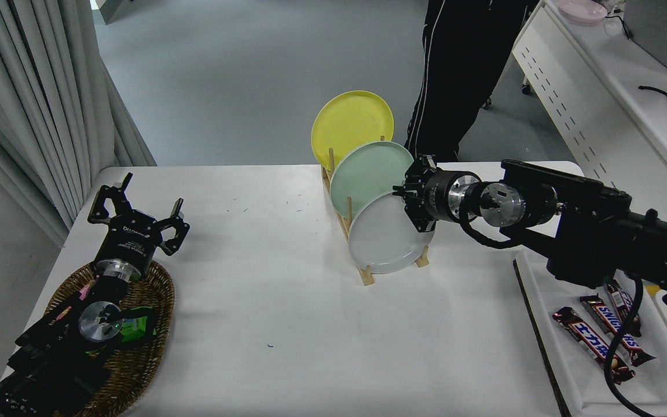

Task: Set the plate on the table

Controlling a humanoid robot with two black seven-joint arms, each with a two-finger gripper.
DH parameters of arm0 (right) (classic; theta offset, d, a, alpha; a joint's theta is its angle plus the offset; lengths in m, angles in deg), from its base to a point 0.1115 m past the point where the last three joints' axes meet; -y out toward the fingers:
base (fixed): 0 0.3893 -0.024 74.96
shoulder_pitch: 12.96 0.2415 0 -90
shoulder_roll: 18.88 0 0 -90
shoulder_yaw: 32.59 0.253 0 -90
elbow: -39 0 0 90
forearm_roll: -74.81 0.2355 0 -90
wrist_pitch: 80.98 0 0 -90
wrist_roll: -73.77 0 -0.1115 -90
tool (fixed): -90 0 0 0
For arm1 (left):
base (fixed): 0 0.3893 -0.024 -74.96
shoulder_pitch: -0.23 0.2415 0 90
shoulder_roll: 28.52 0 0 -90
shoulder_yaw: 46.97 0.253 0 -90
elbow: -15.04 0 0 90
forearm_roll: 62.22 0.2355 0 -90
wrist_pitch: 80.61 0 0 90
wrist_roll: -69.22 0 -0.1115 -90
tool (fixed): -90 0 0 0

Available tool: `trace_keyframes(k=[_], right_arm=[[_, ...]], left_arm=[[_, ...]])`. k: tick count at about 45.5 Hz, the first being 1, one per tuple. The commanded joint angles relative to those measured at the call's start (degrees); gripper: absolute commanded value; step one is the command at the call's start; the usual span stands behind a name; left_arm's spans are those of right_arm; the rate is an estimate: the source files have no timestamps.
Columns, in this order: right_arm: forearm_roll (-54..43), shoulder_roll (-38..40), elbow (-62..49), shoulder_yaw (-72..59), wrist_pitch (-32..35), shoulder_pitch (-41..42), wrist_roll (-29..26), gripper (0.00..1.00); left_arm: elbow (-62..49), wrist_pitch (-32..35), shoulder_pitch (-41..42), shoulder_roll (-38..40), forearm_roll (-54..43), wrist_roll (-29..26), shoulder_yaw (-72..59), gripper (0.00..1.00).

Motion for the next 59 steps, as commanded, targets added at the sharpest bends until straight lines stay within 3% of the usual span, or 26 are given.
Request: trace_keyframes(k=[1,23,37,59], right_arm=[[0.0,0.1,-0.1,0.0,0.3,0.0,-1.1,0.00],[0.4,2.8,0.9,8.1,0.5,2.9,-7.1,0.00],[1.9,4.6,1.6,15.0,-0.6,5.6,-21.8,0.00],[18.3,7.0,11.8,19.6,-22.5,12.8,-23.7,0.00]], left_arm=[[-0.1,0.0,0.0,0.0,0.0,0.0,0.0,1.00],[0.0,0.0,0.0,-0.1,0.0,0.0,0.0,1.00],[0.0,0.0,0.0,-0.1,0.0,0.0,0.0,1.00],[0.0,0.0,0.0,-0.1,0.0,0.0,0.0,1.00]])
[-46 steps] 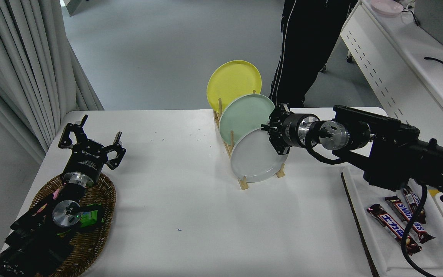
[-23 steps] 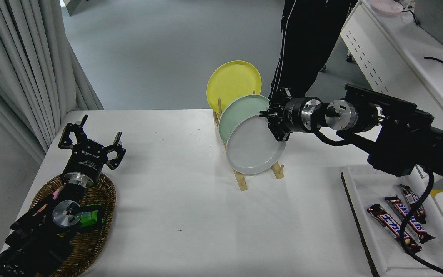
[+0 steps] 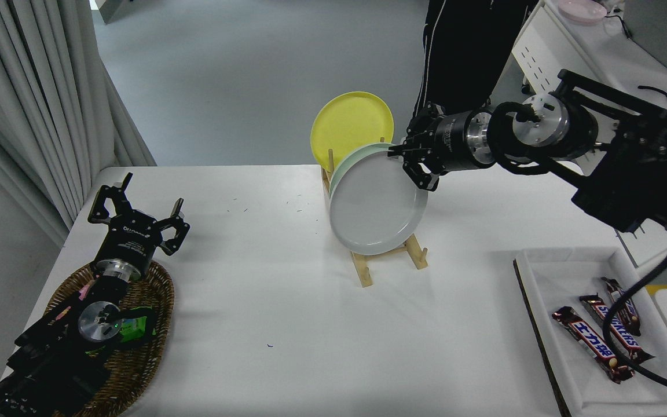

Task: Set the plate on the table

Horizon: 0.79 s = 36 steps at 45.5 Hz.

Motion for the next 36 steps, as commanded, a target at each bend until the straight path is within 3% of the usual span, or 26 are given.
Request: trace_keyframes(k=[1,14,24,36], right_arm=[[9.1,0.4,6.0,1.0,-10.3,3.2,-1.3,0.00],[13.1,0.5,14.4,0.6,-20.8,-1.8,-1.4,0.00],[24.2,0.4,13.8,1.6,-20.8,-8.2,-1.4,0.00],[24.1,0.3,8.2,11.3,-20.8,-24.3,-1.6,0.00]], left_arm=[[0.0,0.0,0.0,0.0,0.0,0.0,0.0,1.00],[0.0,0.0,0.0,0.0,0.0,0.0,0.0,1.00],[-0.1,0.0,0.0,0.0,0.0,0.0,0.0,1.00],[0.0,0.0,0.0,0.0,0.0,0.0,0.0,1.00]])
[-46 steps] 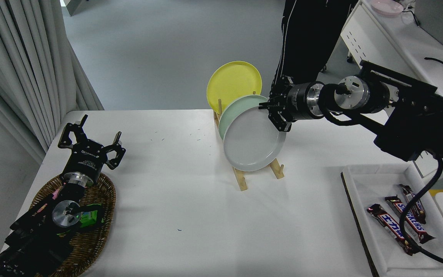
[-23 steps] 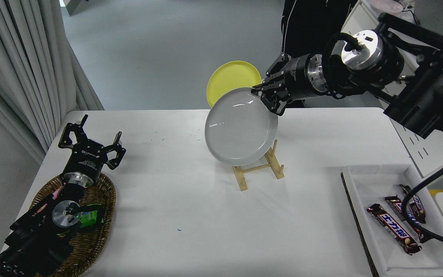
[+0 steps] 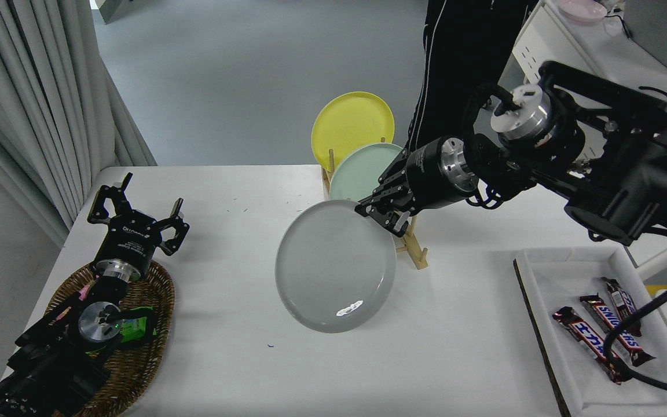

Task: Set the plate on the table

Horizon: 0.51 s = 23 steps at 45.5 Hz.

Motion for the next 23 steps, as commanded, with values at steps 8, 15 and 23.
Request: trace_keyframes(k=[8,15,23], right_arm=[[1.3,-0.7,-9.9,6.1,-1.0,-14.6,-0.1,0.00],[0.9,-2.8,-15.1,6.1,-1.0,-15.7,-0.1,0.00],[1.1,-5.7,-17.2,6.3,-1.0,-18.3,-0.1,0.00]], left_arm=[[0.0,0.0,0.0,0.0,0.0,0.0,0.1,1.00],[0.0,0.0,0.0,0.0,0.0,0.0,0.0,1.00],[0.0,0.0,0.0,0.0,0.0,0.0,0.0,1.00]])
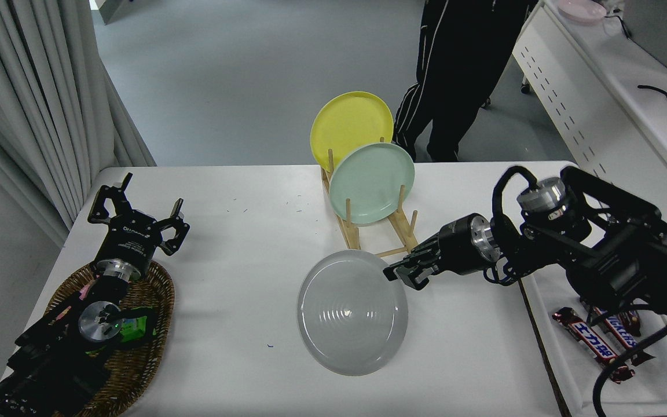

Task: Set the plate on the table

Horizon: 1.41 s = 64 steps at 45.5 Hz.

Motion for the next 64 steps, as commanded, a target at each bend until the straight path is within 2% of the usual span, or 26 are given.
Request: trace_keyframes(k=[1,12,28,41,64], right_arm=[[0.0,-4.0,-5.3,0.8,-0.1,-4.2,0.0,0.00],[-1.4,-9.7,-10.1,0.6,-0.1,-7.2,0.1,0.00],[-3.6,-13.3,-10.5,2.7,-0.1,-9.3,0.1,0.00],[-4.7,-14.8,-15.9,4.7,-0.1,-7.8,0.1,0.00],[-5.8,-14.3,-17.7,3.4,-0.1,-7.1,0.1,0.00]], left_arm=[[0.0,0.0,0.0,0.0,0.0,0.0,0.0,1.00],[-0.1,0.0,0.0,0.0,0.0,0.0,0.0,1.00],[0.0,0.0,0.0,0.0,0.0,0.0,0.0,1.00],[0.0,0.0,0.0,0.0,0.0,0.0,0.0,1.00],[-0.1,0.0,0.0,0.0,0.0,0.0,0.0,1.00]])
